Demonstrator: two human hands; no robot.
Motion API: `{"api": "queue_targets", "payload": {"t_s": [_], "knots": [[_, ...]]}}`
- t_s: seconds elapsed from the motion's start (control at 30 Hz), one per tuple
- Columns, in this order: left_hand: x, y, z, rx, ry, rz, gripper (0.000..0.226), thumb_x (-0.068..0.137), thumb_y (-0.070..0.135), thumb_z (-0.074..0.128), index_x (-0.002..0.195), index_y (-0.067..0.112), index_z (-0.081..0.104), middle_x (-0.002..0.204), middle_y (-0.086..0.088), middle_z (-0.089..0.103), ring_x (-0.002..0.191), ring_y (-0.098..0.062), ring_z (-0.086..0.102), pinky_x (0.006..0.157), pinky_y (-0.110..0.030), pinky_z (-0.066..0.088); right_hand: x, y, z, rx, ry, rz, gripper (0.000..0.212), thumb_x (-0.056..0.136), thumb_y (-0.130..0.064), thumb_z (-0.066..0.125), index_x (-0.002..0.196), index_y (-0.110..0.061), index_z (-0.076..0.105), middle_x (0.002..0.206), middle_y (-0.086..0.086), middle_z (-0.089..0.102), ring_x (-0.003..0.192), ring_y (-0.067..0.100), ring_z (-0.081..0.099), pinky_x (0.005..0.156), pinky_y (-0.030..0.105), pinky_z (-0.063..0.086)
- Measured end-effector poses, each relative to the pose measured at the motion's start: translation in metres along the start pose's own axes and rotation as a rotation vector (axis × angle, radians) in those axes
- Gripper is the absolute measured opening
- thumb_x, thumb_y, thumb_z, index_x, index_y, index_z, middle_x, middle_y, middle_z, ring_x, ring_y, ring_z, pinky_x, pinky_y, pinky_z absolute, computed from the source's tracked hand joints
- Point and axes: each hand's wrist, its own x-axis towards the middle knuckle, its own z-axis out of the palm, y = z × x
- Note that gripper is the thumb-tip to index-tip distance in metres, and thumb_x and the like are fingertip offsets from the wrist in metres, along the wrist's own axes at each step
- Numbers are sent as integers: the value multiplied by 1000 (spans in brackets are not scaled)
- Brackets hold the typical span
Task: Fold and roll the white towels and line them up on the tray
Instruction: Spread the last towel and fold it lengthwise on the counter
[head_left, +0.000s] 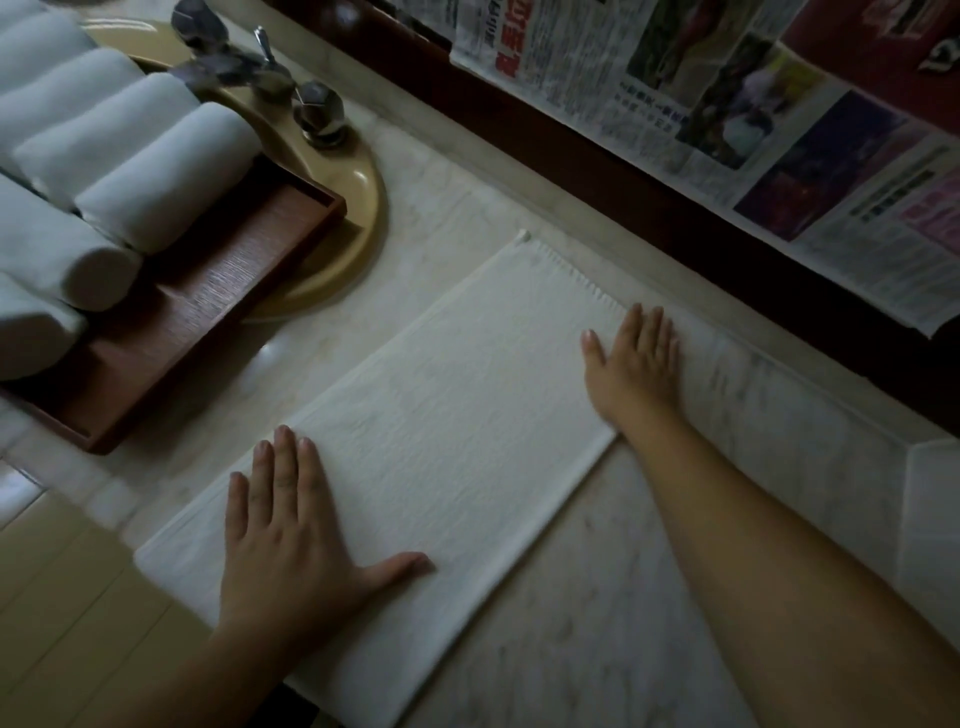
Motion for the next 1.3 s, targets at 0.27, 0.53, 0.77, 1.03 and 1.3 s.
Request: {"api": "queue_targets", "payload": {"t_s": [0.27, 0.53, 0.77, 1.03, 1.3], "knots": [[2, -3, 2, -17, 20, 9, 163, 52, 114, 33, 164, -1, 4, 173, -17, -4, 161, -31, -9, 129, -55, 3, -90, -105, -4, 74, -28, -113, 83, 97, -74, 26, 162, -37, -12, 167, 12, -30, 151, 50, -24, 111, 81, -4], [1, -7, 2, -27, 17, 37, 155, 58, 112, 32, 165, 5, 0, 173, -15, -12, 160, -29, -14, 129, -55, 2, -152, -147, 29, -56, -103, -207, 86, 84, -93, 6, 154, -53, -22, 168, 14, -29, 146, 57, -29, 102, 83, -14], [-2, -4, 4, -61, -34, 176, 142, 62, 109, 38, 167, 18, 11, 174, -14, -5, 161, -31, -5, 128, -52, 2, -107, -130, 15, -64, -111, -255, 87, 81, -97, 6, 153, -56, -21, 170, 10, -25, 148, 56, -26, 104, 83, -14], [3, 2, 5, -56, -69, 246, 141, 58, 111, 39, 167, 24, 17, 175, -10, 0, 161, -32, -3, 127, -59, 9, -36, -112, 0, -103, -118, -250, 89, 74, -102, 2, 150, -62, -22, 170, 3, -24, 152, 52, -20, 108, 83, -7], [2, -3, 5, -56, -66, 260, 141, 56, 111, 40, 166, 26, 22, 174, -13, 3, 161, -36, 1, 127, -60, 8, 13, -99, -12, -139, -123, -243, 91, 69, -104, -1, 148, -64, -22, 170, 1, -24, 153, 49, -21, 110, 81, -6]]}}
